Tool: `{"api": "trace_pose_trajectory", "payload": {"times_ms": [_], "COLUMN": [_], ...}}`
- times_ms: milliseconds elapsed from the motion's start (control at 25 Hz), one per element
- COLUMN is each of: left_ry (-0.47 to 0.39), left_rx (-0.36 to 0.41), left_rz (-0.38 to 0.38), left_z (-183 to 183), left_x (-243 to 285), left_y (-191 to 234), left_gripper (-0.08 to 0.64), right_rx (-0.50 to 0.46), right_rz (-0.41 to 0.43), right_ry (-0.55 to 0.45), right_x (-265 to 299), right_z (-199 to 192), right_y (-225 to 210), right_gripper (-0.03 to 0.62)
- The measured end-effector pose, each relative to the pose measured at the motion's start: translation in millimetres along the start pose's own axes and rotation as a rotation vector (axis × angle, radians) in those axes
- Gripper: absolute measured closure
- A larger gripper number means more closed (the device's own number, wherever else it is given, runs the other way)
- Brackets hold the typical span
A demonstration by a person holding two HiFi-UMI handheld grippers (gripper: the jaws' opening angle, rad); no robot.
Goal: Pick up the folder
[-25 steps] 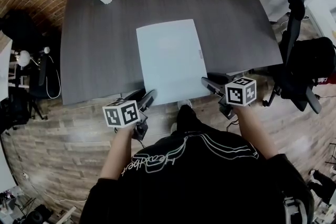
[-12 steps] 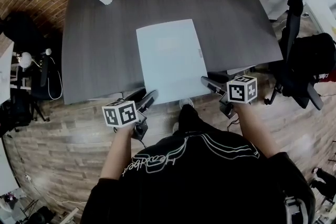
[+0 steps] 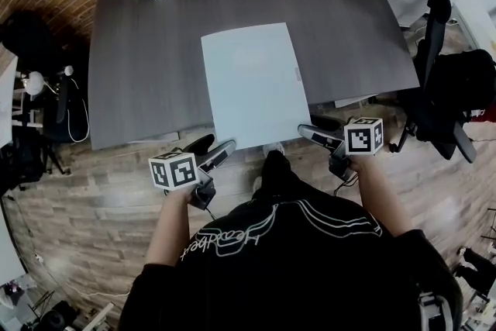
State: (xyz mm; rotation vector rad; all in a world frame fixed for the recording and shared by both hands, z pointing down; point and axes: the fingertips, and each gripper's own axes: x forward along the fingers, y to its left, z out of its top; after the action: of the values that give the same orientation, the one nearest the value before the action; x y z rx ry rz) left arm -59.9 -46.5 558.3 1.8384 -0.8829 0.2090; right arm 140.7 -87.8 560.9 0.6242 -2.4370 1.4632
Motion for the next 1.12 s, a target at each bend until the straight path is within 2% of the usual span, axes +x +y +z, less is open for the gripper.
{"api": "trace_pose_trajectory", "payload": {"times_ms": [320,560,1120], "left_ry": [0.049,0.066,0.068], "left_rx": [-0.046,-0.055,-0.036], "left_rz": [-0.084,-0.130,-0.139], "left_z": [-7,-10,-11], "left_x": [15,21,26], "left_y": [1,0,1], "left_gripper": [0.195,0.195,0.195], "right_rx": [0.073,0.110,0.095], "right_rz": [0.095,0.152,0.160], "right_ry": [0.052,0.054,0.067], "right_x": [13,17,19], "right_z": [-6,-8,-10], "right_y": [-9,-10,-9], "right_gripper": [0.307,0.305,0.305]}}
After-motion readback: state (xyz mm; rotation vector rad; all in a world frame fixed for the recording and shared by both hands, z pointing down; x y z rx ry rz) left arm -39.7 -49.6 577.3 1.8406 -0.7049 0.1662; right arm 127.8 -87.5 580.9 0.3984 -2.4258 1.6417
